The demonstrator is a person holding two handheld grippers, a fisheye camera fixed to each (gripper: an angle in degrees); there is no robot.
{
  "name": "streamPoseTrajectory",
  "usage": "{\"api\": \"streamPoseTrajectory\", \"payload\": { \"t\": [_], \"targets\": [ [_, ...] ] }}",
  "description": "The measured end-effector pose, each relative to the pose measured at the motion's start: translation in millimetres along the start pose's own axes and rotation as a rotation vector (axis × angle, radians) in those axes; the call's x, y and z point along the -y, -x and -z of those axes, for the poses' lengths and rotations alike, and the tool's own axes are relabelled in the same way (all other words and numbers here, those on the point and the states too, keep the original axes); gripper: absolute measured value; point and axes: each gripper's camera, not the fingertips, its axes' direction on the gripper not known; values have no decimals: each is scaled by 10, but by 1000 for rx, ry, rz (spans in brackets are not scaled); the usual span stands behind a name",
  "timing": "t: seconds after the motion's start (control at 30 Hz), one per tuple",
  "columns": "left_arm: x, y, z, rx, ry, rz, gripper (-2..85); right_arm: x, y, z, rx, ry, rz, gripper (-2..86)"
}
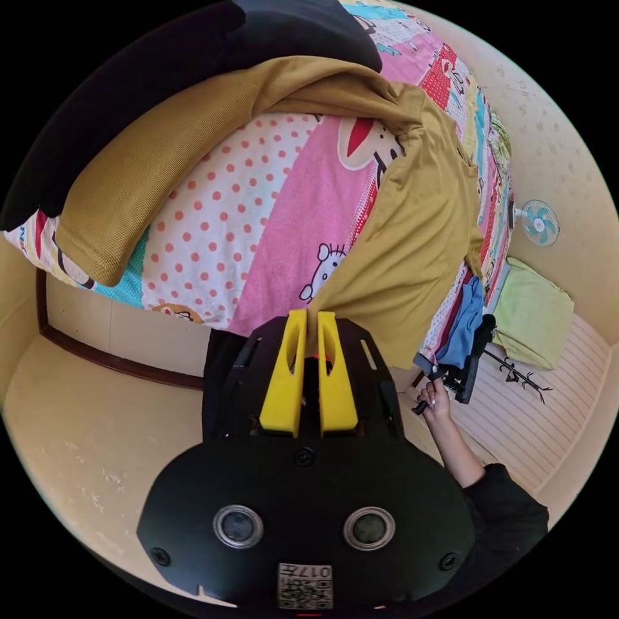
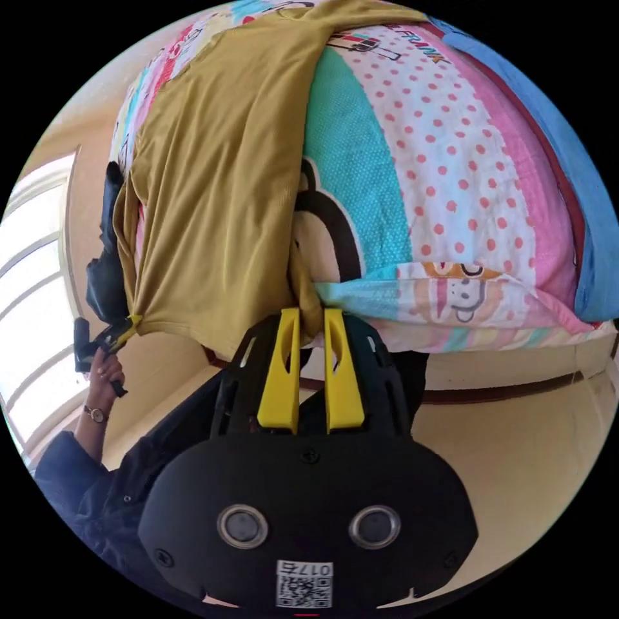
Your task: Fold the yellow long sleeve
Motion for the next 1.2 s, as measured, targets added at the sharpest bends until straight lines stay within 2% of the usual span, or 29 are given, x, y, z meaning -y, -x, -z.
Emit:
{"api": "streamPoseTrajectory", "payload": {
  "t": [0.13,0.2,0.3,0.4,0.5,0.6,0.67,0.83,0.93,1.0,1.2],
  "targets": [
    [-118,-44,67,-37,30,-140,17,-207,57,472,14,-23,157,41],
    [-240,-96,75,-69,58,-233,17,-532,-12,1003,-36,-70,216,37],
    [-539,-188,-22,-96,113,-352,16,-991,-245,1585,-3,-140,196,35],
    [-856,-241,-311,-83,177,-390,15,-1338,-476,1734,12,-135,162,34],
    [-1068,-170,-825,-40,214,-303,17,-1430,-743,1337,-63,-52,120,36],
    [-1178,4,-1411,69,271,-97,21,-1274,-1016,799,-74,149,48,42],
    [-1285,121,-1650,198,278,87,27,-1153,-1083,744,-90,209,21,49],
    [-1516,81,-1577,62,157,164,38,-735,-1152,1776,-88,-36,105,71],
    [-1678,32,-1511,58,97,226,39,-337,-1428,2634,-63,-259,95,77],
    [-1793,0,-1515,24,51,273,39,107,-1759,3154,-52,-367,25,87],
    [-2235,-196,-1848,-99,-82,479,36,1242,-2405,3683,-77,-485,-224,120]
  ]
}}
